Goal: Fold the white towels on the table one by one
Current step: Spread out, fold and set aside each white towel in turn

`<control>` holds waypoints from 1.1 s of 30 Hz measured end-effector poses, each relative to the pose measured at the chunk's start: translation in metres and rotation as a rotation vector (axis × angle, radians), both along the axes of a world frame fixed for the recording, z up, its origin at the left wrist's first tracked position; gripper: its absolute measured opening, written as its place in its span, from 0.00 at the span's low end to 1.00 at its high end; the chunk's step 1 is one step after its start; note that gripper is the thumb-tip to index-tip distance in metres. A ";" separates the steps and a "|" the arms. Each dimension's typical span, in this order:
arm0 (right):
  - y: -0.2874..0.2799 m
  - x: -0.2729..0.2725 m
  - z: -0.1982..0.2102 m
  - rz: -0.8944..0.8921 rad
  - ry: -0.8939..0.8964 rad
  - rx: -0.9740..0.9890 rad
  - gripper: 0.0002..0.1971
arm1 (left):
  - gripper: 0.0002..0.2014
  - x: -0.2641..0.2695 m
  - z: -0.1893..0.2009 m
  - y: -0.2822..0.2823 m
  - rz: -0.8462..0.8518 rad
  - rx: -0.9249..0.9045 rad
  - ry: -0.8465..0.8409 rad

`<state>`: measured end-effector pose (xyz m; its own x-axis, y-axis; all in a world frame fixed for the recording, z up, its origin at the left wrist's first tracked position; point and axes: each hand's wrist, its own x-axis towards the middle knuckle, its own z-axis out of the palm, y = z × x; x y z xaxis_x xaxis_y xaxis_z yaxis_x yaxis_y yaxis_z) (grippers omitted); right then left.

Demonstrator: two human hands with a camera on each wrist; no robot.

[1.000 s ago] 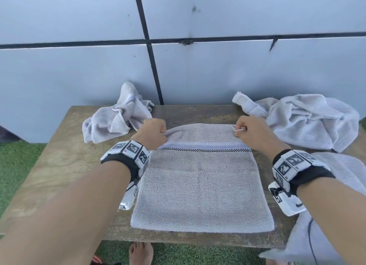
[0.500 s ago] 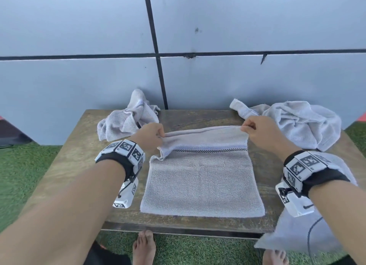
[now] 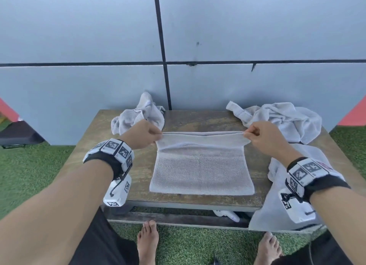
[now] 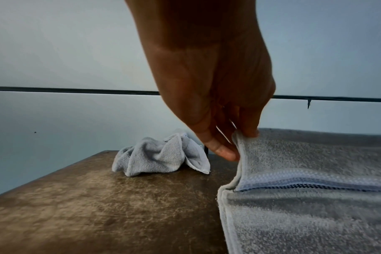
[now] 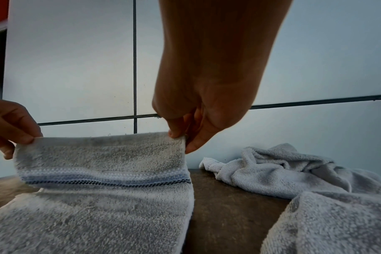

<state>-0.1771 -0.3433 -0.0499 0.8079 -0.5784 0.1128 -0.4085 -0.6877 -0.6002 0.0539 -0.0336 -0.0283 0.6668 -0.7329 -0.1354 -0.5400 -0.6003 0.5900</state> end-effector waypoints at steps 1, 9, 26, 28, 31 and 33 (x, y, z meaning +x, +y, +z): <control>0.002 -0.002 0.002 -0.005 -0.001 -0.001 0.08 | 0.14 -0.003 0.004 0.001 0.007 -0.007 -0.016; 0.008 -0.007 0.039 -0.017 -0.069 -0.065 0.08 | 0.08 -0.011 0.042 0.006 0.099 -0.140 -0.161; -0.011 0.023 0.179 -0.054 -0.377 -0.333 0.04 | 0.04 0.012 0.171 -0.015 0.087 -0.474 -0.553; -0.007 0.018 0.179 -0.034 -0.426 -0.323 0.03 | 0.04 0.011 0.166 -0.010 0.084 -0.524 -0.575; 0.001 0.003 0.158 0.002 -0.387 -0.259 0.02 | 0.04 0.001 0.139 0.002 0.059 -0.517 -0.553; 0.007 -0.011 0.134 0.036 -0.325 -0.206 0.03 | 0.04 -0.014 0.113 0.013 0.038 -0.428 -0.509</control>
